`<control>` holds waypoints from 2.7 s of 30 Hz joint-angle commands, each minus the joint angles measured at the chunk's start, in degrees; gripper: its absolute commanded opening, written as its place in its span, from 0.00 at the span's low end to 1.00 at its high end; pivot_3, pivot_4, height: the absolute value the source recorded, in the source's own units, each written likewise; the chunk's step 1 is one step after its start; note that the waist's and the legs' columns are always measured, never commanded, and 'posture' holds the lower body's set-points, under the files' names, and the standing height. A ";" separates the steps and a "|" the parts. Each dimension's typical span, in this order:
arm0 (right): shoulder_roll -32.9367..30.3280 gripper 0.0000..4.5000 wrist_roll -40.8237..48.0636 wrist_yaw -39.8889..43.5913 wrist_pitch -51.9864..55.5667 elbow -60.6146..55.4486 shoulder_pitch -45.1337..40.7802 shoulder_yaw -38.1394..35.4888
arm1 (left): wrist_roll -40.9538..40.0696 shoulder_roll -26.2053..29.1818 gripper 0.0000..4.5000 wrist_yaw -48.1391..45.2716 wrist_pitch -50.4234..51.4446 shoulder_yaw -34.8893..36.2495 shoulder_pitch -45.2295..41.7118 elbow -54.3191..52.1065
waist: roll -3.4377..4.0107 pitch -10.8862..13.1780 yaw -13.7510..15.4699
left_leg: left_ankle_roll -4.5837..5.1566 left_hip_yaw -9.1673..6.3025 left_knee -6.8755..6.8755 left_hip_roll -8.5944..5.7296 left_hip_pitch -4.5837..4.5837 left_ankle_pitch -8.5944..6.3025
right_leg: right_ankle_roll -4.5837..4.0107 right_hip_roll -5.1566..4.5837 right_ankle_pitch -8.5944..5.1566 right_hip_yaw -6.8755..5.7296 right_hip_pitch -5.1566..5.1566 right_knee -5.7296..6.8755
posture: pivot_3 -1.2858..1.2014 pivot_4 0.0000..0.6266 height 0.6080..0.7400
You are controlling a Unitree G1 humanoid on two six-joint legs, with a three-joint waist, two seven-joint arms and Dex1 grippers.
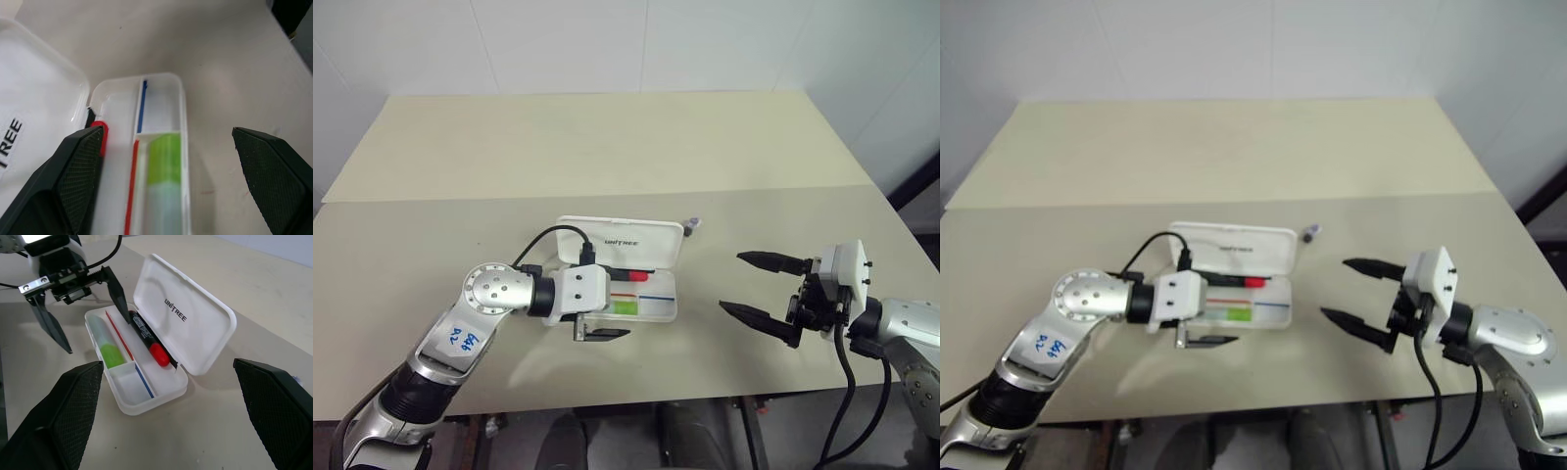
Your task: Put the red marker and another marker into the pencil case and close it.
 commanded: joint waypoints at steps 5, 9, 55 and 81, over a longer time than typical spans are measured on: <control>0.33 1.00 0.16 0.30 -1.42 -0.24 -0.99 0.36 | 0.79 -0.19 0.99 1.85 -0.83 1.16 -0.54 0.54 | 0.00 0.00 -0.01 | 0.01 0.04 0.03 0.00 0.01 0.00 | 0.00 0.00 0.00 0.05 0.00 0.00 | 0.52 0.24 1.00; 0.10 1.00 0.11 0.55 -1.44 -0.35 -0.57 0.15 | -4.82 -1.83 0.99 1.51 3.84 3.55 -2.28 -2.69 | 0.00 0.00 0.00 | 0.01 0.04 0.02 0.00 0.00 0.00 | 0.00 0.00 0.00 0.05 0.00 0.00 | 0.52 0.24 1.00; 25.75 1.00 -29.47 -18.53 -3.80 40.17 -33.16 22.61 | -39.93 -1.10 0.99 9.07 -0.19 51.43 21.80 -2.61 | -0.04 0.02 -3.12 | 0.06 0.28 -0.14 0.05 -0.28 0.04 | 0.78 0.02 0.42 0.16 -0.79 0.57 | 0.52 0.24 1.00; 34.11 1.00 -38.06 -28.23 -15.75 71.25 -44.59 23.96 | -37.54 2.55 0.99 7.79 -3.86 54.46 24.47 3.45 | -0.61 -0.25 -7.85 | 0.42 0.30 -0.01 0.08 0.22 0.48 | -0.47 0.39 0.67 0.75 -0.57 0.48 | 0.52 0.24 1.00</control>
